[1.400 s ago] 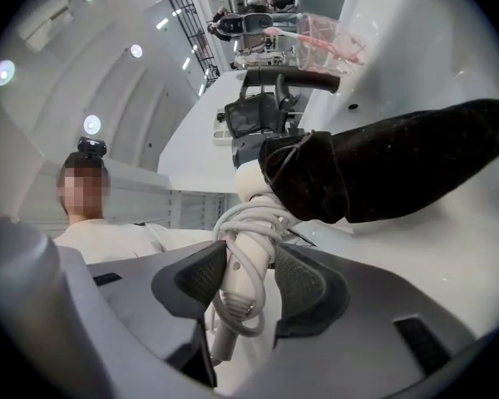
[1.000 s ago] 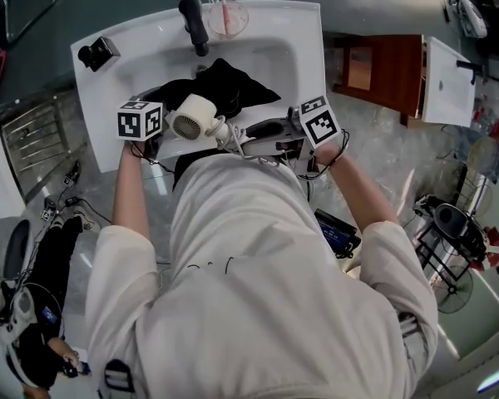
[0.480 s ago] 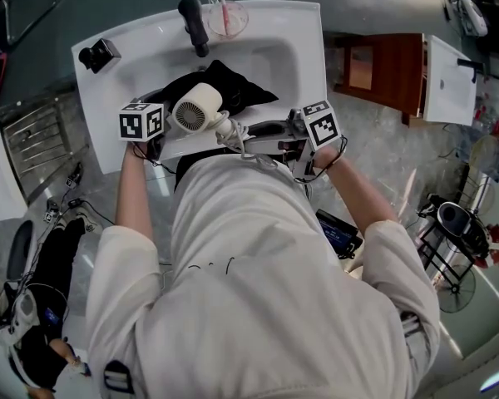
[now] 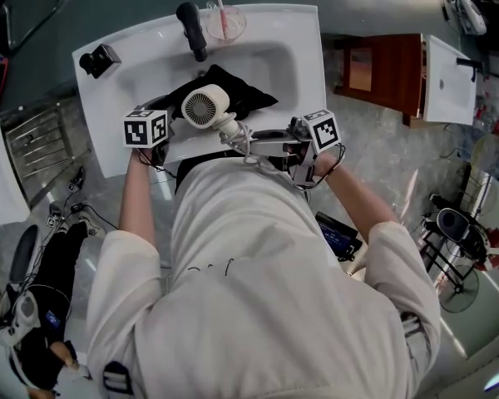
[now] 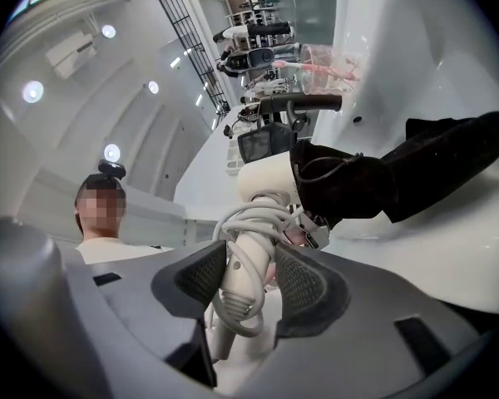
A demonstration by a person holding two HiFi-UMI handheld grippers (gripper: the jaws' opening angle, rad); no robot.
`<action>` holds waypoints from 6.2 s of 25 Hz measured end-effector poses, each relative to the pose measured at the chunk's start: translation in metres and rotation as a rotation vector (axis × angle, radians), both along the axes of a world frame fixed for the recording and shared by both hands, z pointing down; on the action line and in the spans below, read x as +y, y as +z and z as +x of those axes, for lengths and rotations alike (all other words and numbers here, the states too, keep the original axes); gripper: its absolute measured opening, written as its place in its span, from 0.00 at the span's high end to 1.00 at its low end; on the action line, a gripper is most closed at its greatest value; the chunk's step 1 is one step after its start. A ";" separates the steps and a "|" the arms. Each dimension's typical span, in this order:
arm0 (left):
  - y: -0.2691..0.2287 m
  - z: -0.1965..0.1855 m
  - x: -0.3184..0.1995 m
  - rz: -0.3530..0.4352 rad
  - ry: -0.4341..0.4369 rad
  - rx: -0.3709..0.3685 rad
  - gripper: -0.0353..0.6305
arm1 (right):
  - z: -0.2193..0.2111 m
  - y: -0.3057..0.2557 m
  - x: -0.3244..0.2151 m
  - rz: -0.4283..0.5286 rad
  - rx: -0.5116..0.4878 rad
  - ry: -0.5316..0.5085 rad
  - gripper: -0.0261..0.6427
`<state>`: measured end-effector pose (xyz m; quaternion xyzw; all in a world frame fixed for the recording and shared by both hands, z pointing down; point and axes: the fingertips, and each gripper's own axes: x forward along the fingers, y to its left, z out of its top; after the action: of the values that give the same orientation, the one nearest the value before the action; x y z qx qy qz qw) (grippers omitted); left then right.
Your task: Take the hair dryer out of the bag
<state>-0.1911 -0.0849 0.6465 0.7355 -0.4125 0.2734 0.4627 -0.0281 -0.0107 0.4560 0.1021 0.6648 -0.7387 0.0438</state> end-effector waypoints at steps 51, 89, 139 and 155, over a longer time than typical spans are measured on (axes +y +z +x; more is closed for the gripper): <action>-0.028 -0.088 0.019 0.083 -0.078 -0.331 0.83 | 0.045 0.099 -0.055 0.119 0.601 0.177 0.69; -0.009 -0.035 0.039 0.008 0.116 -0.154 0.60 | 0.030 0.204 -0.057 0.461 1.327 -0.113 0.68; -0.376 0.132 0.114 1.010 -0.232 -0.193 0.92 | 0.109 -0.188 0.025 1.448 1.021 0.918 0.97; -0.394 0.112 0.121 1.058 -0.248 -0.167 0.92 | 0.102 -0.207 0.032 1.481 1.023 0.950 0.97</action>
<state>-0.0795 0.0366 0.2526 0.7895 -0.6126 0.0298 0.0241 0.0743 0.0212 0.2494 -0.4990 0.8660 -0.0026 -0.0312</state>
